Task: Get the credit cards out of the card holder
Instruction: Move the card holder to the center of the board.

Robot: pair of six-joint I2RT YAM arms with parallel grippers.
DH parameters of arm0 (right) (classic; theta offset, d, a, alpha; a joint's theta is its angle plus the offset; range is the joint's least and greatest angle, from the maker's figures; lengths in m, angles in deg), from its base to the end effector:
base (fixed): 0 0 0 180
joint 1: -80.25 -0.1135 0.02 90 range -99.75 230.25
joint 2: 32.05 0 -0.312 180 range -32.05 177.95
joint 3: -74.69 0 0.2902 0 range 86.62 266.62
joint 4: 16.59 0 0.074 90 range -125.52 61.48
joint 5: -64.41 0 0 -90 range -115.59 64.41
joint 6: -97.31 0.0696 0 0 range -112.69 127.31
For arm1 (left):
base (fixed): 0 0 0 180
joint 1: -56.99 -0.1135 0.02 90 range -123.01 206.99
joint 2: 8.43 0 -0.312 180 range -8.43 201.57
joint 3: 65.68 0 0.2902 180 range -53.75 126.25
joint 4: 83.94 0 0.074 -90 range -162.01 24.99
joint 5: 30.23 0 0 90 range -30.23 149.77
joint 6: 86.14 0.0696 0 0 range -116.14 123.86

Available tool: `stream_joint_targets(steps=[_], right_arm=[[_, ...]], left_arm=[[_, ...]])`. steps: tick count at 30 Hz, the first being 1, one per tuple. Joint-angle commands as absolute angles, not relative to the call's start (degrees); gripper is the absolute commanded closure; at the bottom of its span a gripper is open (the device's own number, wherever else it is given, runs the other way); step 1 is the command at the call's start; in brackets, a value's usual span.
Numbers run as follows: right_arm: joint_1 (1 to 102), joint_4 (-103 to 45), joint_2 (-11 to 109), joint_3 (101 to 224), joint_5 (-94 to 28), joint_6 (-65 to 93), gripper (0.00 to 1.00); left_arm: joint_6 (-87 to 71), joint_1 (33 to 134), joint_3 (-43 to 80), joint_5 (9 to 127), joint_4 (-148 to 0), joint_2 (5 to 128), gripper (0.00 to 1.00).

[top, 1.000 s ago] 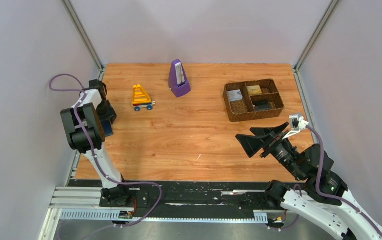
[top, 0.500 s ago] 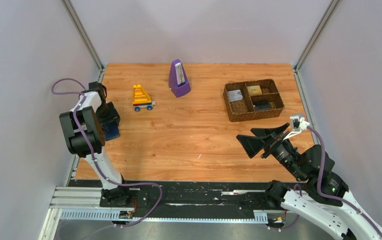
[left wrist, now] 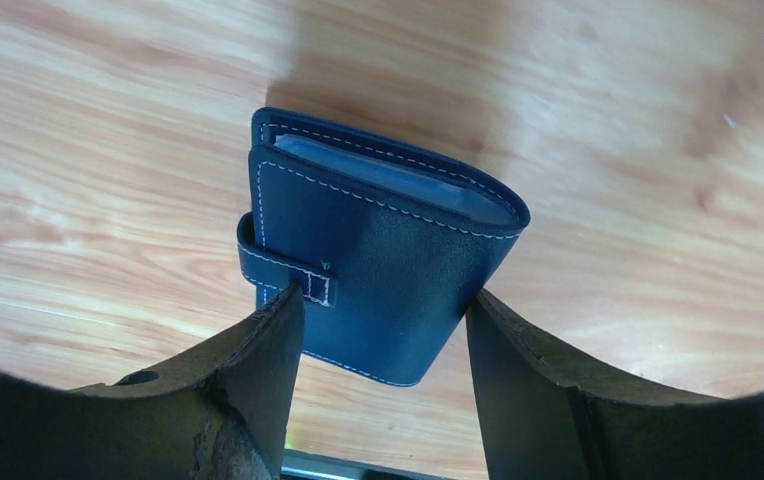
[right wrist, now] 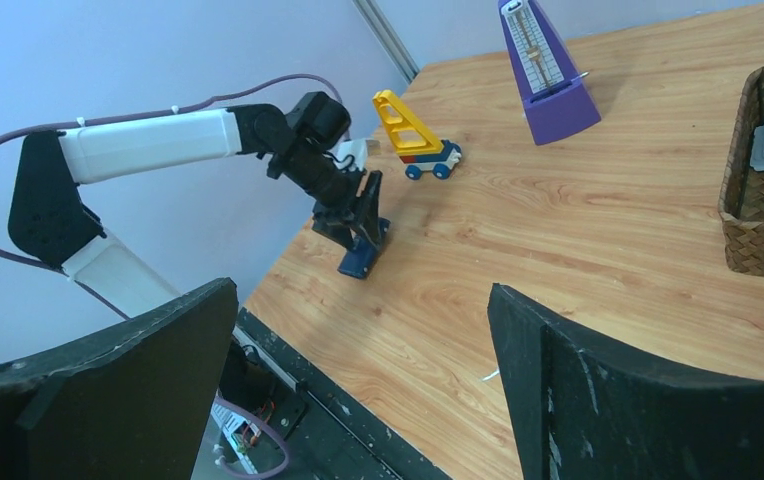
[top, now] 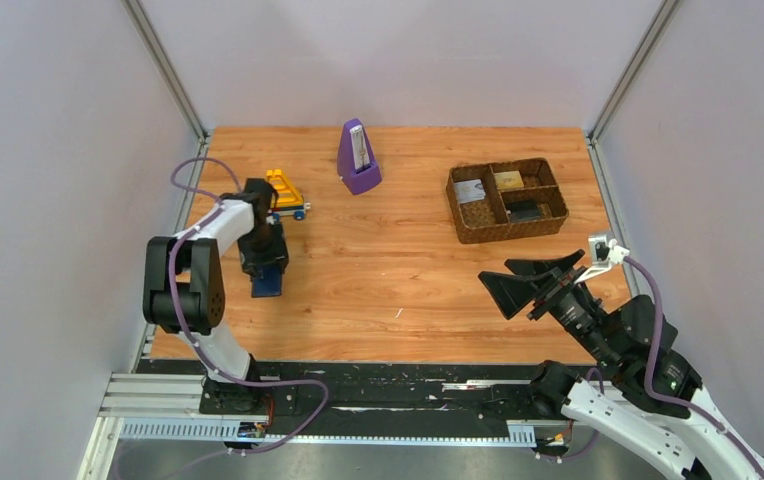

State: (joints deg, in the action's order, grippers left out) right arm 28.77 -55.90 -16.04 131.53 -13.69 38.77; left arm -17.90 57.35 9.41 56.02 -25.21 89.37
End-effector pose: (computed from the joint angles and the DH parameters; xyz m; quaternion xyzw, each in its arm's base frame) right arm 0.0621 0.0550 0.3931 -0.0475 0.6963 0.4177 0.5818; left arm 0.3514 0.0023 0.1687 -0.1874 0.9789 0.0177 0.0795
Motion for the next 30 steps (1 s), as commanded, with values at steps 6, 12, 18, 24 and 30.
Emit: stream_joint_targets(steps=[6, 12, 18, 24, 30], right_arm=[[28.9, -57.1, -17.8, 130.3, -11.2, 39.7, 0.01], [28.9, -57.7, -16.7, 129.4, -10.2, 40.0, 0.01], [28.8, -59.1, -14.8, 128.8, -10.1, 41.6, 0.02], [28.9, -59.2, -14.4, 127.6, -9.8, 43.9, 0.02], [28.9, -59.2, -13.4, 127.6, -9.4, 44.6, 0.03]], left_arm=[[-28.8, 76.3, 3.3, 54.9, -24.9, 85.1, 0.36], [-34.8, 87.1, 1.5, 62.0, -31.2, 80.2, 0.36], [-36.1, 93.2, 3.7, 62.1, -32.4, 79.1, 0.37], [-32.4, 95.5, 3.5, 58.4, -31.8, 79.9, 0.37], [-29.7, 102.7, 7.9, 52.0, -28.7, 83.6, 0.35]])
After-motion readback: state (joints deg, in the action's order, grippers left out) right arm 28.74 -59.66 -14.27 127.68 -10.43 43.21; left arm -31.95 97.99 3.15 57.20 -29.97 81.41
